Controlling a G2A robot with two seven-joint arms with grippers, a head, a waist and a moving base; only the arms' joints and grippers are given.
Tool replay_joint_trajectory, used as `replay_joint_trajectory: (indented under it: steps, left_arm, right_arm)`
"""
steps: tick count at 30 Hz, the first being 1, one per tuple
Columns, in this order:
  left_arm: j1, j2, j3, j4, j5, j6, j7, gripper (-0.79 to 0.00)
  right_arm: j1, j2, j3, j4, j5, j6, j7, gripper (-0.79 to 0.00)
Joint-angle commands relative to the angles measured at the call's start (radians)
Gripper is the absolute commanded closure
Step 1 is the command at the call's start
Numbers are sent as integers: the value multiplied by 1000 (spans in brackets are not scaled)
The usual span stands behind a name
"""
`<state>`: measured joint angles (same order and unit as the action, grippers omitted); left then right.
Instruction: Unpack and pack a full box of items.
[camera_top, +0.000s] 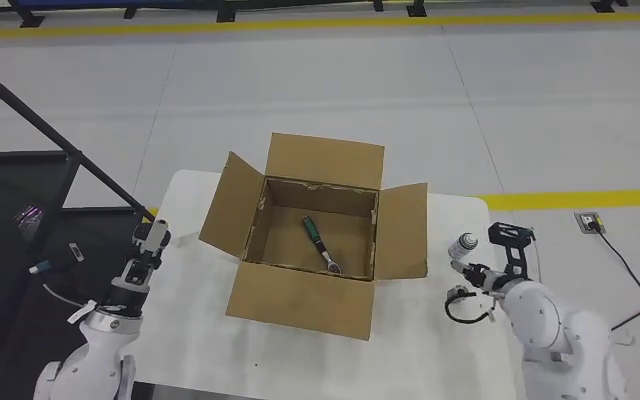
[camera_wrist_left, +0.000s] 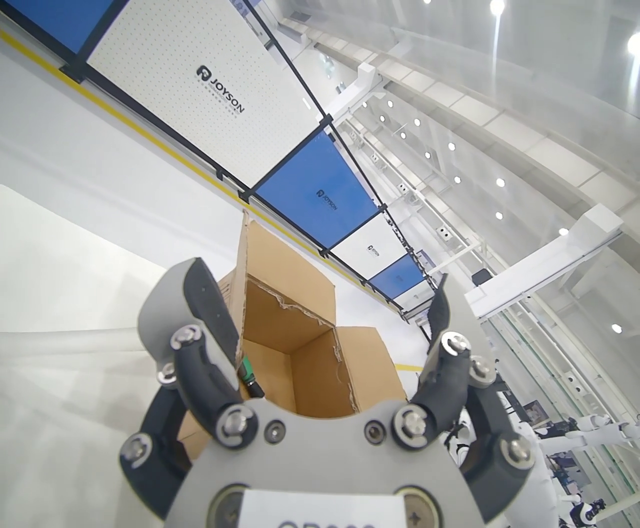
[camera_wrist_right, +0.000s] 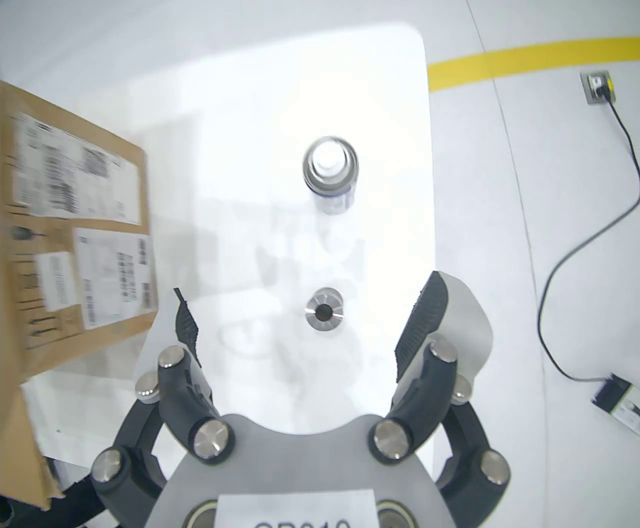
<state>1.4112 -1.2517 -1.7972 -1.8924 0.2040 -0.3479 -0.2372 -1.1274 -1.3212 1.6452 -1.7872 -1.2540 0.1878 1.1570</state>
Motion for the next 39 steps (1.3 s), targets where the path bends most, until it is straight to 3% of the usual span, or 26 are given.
replay_joint_trajectory:
  steps: [1,10,11,12,14,16,17,30,34,39]
  left_arm:
    - [0,1,2,0,3,2,3,-785]
    - [0,4,2,8,3,12,12,-785]
    - [0,4,4,9,4,14,12,-785]
    - [-1,5,6,9,6,14,12,-785]
    - [-3,5,8,9,6,15,14,-785]
    - [-4,6,10,11,5,15,14,-785]
    - [-5,6,10,12,4,15,14,-785]
    - [0,11,-4,20,-12,9,27,-785]
    - [1,12,-3,20,-13,10,27,-785]
    - [4,14,2,15,-12,6,27,-785]
  right_arm:
    - [44,3,-9,98,0,-21,39,-785]
    - [127,9,-51,302,-12,-56,79,-785]
    - [133,9,-59,315,-8,-65,90,-634]
    - [138,9,-67,323,-12,-75,95,-363]
    - [145,9,-78,336,-13,-74,95,-240]
    - [151,10,-86,344,-17,-73,101,-40]
    - [153,11,-88,347,-18,-71,103,0]
    - [176,20,-95,336,-20,-80,121,0]
    - [146,26,-62,239,8,-88,111,0]
    - [84,32,-11,16,59,-79,84,0]
